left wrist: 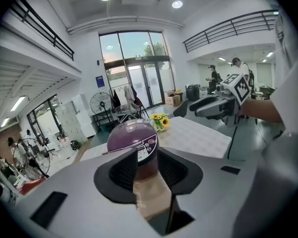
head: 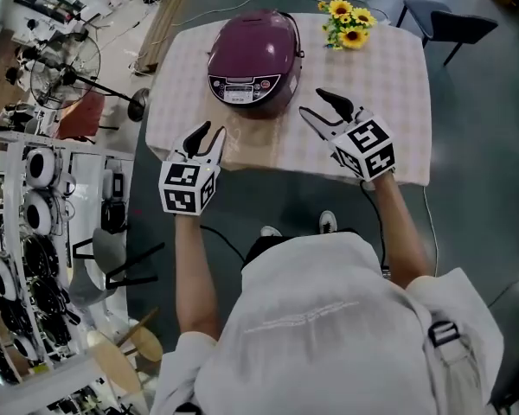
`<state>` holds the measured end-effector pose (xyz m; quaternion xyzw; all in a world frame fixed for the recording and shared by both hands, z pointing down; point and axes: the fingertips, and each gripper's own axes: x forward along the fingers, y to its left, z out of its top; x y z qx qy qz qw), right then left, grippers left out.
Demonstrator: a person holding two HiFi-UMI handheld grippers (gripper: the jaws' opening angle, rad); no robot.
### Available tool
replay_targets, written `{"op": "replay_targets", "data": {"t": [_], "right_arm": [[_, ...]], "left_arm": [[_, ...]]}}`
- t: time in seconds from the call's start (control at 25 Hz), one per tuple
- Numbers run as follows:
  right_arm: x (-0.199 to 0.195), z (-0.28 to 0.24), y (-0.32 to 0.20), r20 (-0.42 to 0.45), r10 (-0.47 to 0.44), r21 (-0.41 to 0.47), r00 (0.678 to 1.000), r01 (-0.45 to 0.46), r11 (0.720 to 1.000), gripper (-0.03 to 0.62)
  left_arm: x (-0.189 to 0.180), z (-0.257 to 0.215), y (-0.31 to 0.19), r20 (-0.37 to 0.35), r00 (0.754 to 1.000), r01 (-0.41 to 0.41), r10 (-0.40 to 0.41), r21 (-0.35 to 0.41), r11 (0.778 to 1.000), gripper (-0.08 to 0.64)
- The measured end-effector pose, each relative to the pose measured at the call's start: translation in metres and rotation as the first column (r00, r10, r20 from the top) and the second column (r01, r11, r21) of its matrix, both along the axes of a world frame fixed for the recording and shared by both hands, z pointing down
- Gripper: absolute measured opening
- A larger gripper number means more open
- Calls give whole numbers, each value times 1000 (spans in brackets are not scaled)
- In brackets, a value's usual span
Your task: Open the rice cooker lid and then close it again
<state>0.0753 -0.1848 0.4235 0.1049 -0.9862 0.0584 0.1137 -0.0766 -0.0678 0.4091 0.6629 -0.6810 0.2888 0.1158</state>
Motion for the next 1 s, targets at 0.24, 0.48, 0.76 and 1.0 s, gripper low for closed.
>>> {"op": "replay_targets", "data": {"t": [0.24, 0.48, 0.76, 1.0], "right_arm": [[-9, 14, -20, -25, 70, 32, 997, -69, 997, 158], [-28, 20, -37, -53, 149, 32, 987, -148, 989, 158], [-54, 29, -50, -91, 225, 2, 970, -226, 974, 160], [-73, 43, -52, -120, 251, -35, 961, -256, 966, 170]], "left_arm": [[-19, 17, -32, 2, 996, -85, 86, -32, 996, 137], [-40, 30, -73, 28, 971, -235, 237, -63, 970, 141], [-48, 59, -117, -7, 906, -420, 423, -129, 898, 141], [-51, 81, -132, -3, 842, -528, 540, -214, 822, 141]]}}
